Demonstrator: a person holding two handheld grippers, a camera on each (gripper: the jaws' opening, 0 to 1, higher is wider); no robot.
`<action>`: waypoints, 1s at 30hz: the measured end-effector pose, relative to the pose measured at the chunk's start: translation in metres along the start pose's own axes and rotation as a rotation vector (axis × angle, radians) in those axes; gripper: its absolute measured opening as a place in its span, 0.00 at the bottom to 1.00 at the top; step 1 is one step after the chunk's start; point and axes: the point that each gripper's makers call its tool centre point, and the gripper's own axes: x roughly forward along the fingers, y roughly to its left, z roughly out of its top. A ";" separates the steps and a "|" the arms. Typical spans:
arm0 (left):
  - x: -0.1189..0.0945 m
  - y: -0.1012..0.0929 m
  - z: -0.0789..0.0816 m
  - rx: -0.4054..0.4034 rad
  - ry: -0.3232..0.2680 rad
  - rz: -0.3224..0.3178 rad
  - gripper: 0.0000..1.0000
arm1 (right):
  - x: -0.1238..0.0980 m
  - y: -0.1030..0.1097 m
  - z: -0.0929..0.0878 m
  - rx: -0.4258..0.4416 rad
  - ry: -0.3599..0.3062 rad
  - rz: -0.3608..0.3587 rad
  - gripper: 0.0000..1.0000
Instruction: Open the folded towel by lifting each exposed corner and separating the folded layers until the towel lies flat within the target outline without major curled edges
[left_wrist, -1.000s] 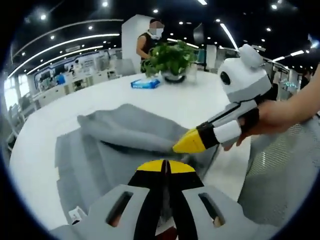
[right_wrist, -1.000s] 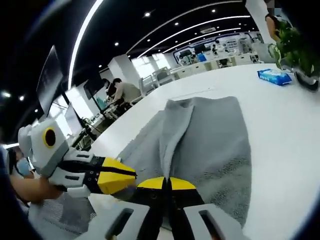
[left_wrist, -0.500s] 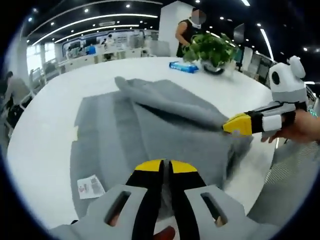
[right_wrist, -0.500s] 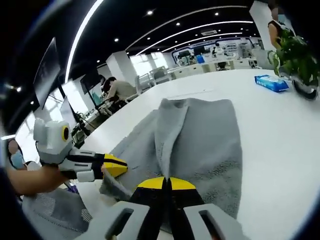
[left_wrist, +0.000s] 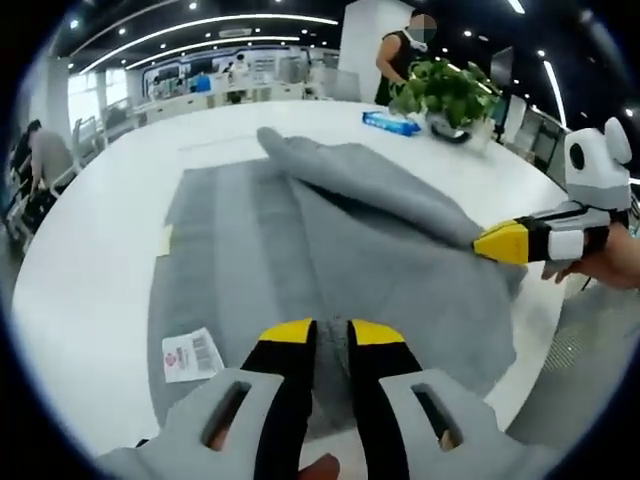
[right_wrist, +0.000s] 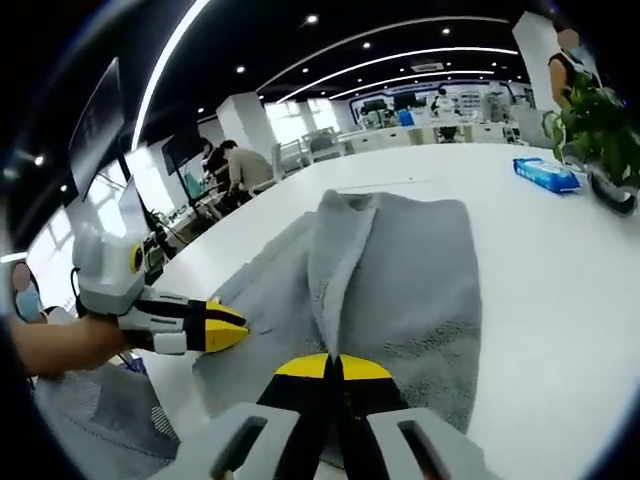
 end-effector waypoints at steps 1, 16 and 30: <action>0.000 0.000 0.000 0.002 -0.002 -0.002 0.12 | 0.000 -0.001 0.000 0.007 0.003 0.004 0.00; -0.001 -0.004 0.001 -0.081 0.005 -0.037 0.15 | -0.006 -0.016 -0.002 -0.084 0.066 -0.020 0.00; -0.004 0.006 -0.004 -0.061 0.019 0.003 0.07 | -0.032 -0.078 0.021 -0.146 0.066 -0.152 0.00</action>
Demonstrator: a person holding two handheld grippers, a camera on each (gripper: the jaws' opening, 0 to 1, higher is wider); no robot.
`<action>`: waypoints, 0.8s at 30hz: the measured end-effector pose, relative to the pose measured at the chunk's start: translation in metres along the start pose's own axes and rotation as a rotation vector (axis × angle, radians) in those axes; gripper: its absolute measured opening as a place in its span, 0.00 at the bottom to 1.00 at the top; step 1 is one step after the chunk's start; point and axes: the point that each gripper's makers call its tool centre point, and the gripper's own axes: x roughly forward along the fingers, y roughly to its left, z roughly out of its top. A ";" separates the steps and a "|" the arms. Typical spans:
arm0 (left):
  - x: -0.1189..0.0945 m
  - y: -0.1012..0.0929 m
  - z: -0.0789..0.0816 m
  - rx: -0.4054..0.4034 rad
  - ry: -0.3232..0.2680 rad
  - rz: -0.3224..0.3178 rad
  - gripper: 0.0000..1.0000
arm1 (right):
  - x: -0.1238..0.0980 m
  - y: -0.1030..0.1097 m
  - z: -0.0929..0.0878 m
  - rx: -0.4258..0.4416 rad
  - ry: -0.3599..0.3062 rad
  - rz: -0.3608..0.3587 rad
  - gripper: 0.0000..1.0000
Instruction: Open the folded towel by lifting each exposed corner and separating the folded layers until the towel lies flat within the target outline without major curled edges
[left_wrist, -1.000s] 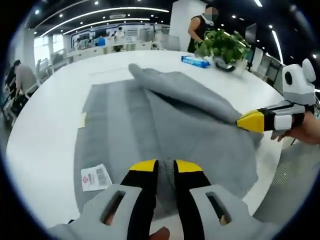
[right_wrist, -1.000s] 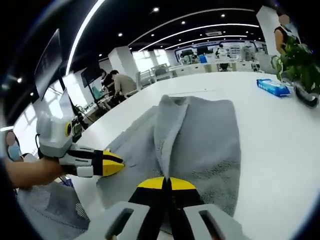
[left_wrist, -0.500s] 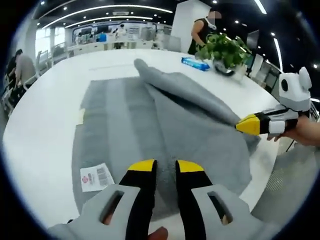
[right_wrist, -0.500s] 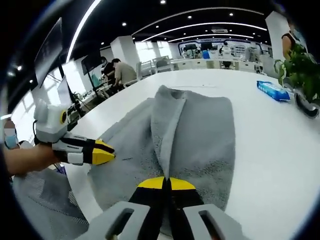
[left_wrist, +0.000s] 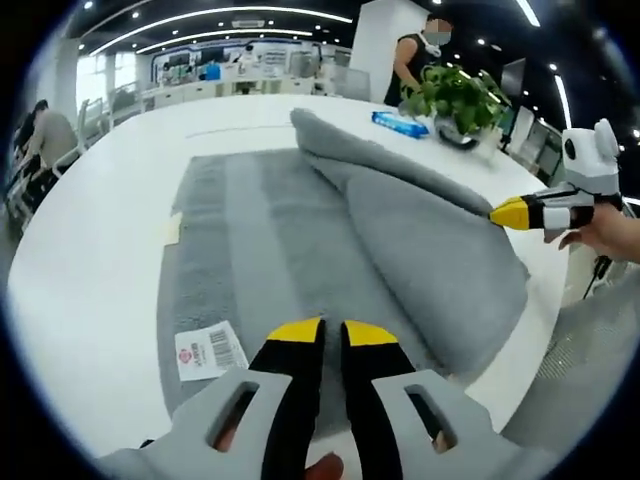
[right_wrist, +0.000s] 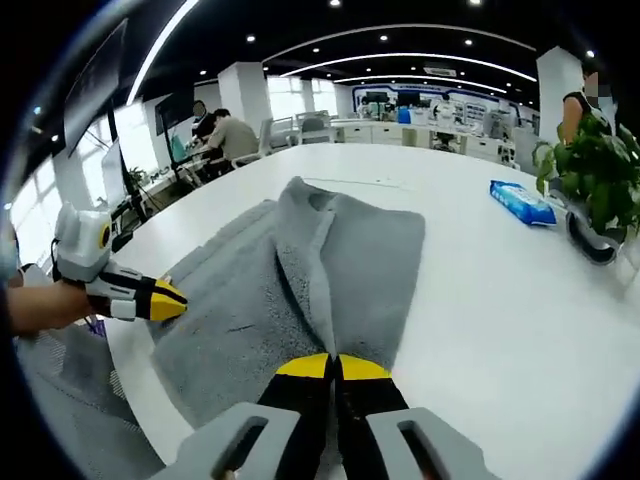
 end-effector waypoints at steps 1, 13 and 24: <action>0.000 0.000 0.000 0.003 0.000 0.001 0.07 | -0.002 -0.005 0.000 0.007 -0.001 -0.006 0.00; 0.000 0.000 0.000 0.017 -0.021 -0.002 0.06 | -0.020 -0.052 -0.007 0.017 0.020 -0.088 0.00; 0.001 0.005 0.000 -0.021 -0.043 -0.002 0.04 | -0.039 -0.095 -0.029 0.037 0.050 -0.142 0.00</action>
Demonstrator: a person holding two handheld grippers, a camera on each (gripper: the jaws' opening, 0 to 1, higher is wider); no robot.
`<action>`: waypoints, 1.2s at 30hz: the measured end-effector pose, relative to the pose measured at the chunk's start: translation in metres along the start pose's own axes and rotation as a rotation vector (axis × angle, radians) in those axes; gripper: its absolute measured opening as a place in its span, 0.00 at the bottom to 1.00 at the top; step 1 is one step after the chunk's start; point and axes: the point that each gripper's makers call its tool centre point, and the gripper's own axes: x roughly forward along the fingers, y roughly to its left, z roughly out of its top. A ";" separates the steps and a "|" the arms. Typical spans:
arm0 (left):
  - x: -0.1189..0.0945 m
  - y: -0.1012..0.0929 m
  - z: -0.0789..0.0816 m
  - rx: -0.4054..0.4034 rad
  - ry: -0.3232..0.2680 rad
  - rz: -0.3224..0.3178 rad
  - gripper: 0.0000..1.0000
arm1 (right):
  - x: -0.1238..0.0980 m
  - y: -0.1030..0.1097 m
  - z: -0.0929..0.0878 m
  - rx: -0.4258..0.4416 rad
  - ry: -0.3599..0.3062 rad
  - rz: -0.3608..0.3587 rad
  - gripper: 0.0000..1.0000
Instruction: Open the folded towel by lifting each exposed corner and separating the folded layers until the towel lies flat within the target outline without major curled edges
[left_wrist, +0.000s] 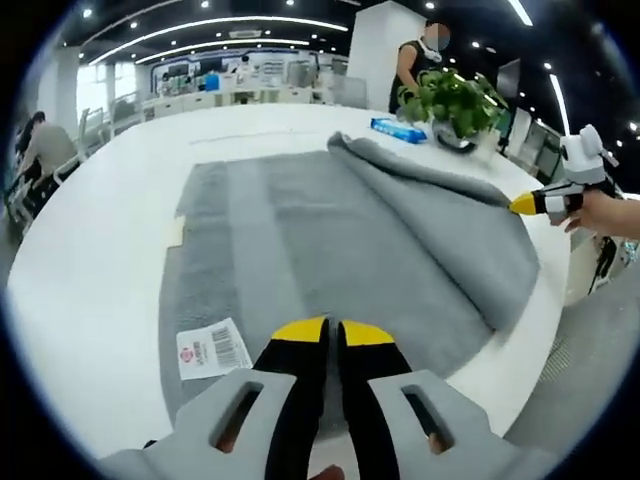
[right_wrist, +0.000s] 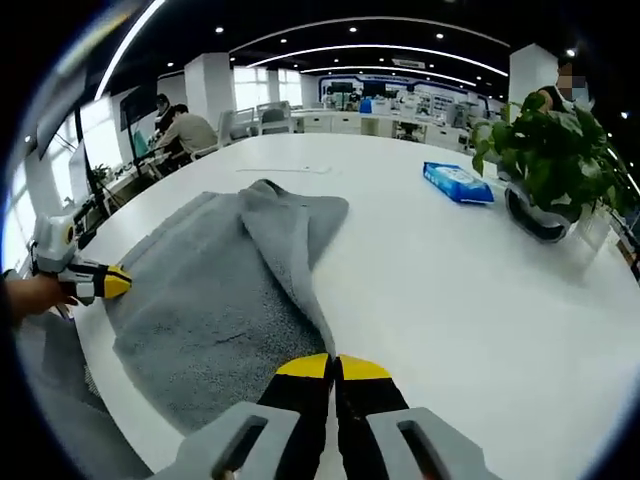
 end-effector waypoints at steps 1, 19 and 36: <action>0.000 0.001 0.000 -0.005 0.002 -0.002 0.03 | -0.001 -0.003 -0.001 0.005 0.000 -0.001 0.00; -0.009 0.027 -0.004 -0.012 -0.019 0.069 0.03 | -0.004 -0.052 -0.030 0.000 0.061 -0.028 0.00; -0.021 0.067 -0.003 -0.002 0.003 0.122 0.03 | -0.024 -0.061 -0.062 0.097 0.058 -0.097 0.00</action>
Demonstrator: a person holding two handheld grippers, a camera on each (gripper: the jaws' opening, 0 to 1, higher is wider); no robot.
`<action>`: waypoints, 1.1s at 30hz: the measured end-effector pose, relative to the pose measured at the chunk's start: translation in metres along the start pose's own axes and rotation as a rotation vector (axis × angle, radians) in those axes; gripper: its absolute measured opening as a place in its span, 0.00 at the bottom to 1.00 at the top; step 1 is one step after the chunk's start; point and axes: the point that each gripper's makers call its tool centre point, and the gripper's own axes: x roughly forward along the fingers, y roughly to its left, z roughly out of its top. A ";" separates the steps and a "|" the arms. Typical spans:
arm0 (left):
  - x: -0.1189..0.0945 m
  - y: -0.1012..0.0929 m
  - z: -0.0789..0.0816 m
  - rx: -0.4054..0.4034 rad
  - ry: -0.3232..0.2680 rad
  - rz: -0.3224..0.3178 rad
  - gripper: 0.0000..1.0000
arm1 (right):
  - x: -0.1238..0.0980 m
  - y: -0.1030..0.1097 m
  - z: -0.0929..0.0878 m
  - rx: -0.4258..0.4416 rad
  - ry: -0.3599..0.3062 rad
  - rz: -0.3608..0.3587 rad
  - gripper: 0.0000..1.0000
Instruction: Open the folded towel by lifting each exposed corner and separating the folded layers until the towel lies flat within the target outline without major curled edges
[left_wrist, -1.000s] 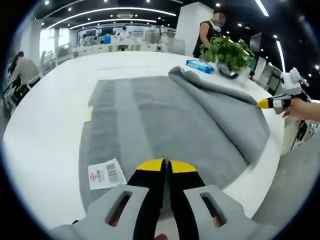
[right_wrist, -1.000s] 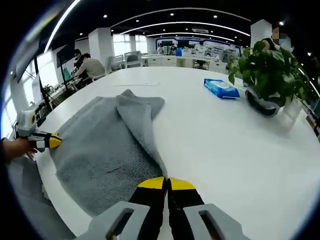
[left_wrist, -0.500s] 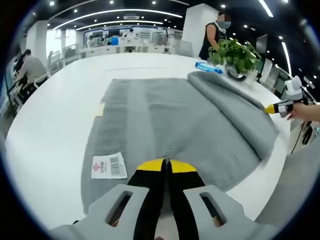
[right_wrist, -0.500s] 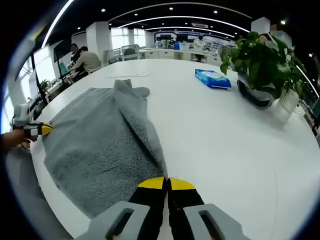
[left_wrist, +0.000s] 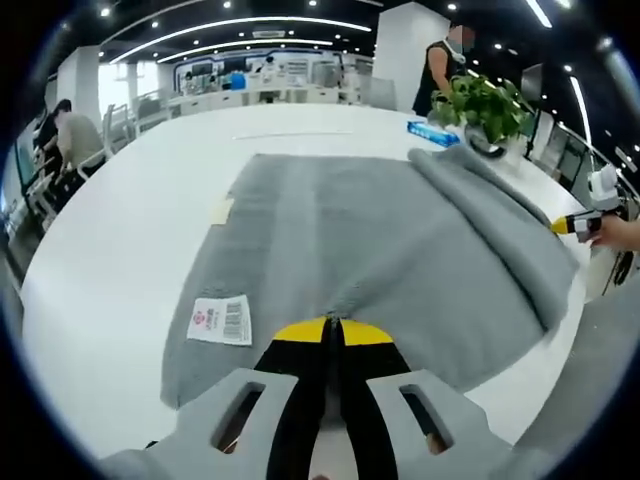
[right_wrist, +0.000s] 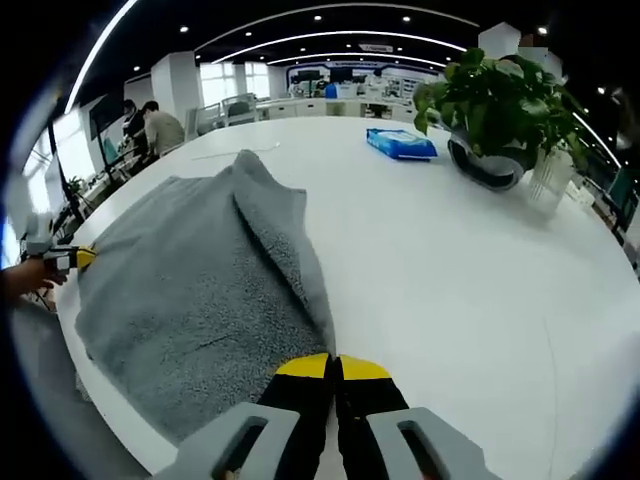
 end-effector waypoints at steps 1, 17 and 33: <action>-0.001 0.003 0.000 -0.003 0.003 0.002 0.03 | -0.001 -0.001 -0.002 0.002 0.001 -0.005 0.00; -0.018 0.051 -0.006 -0.051 0.026 0.077 0.03 | -0.015 -0.023 -0.016 0.042 0.001 -0.074 0.00; -0.046 0.084 -0.024 -0.105 0.033 0.127 0.04 | -0.024 -0.031 -0.026 0.088 -0.039 -0.101 0.00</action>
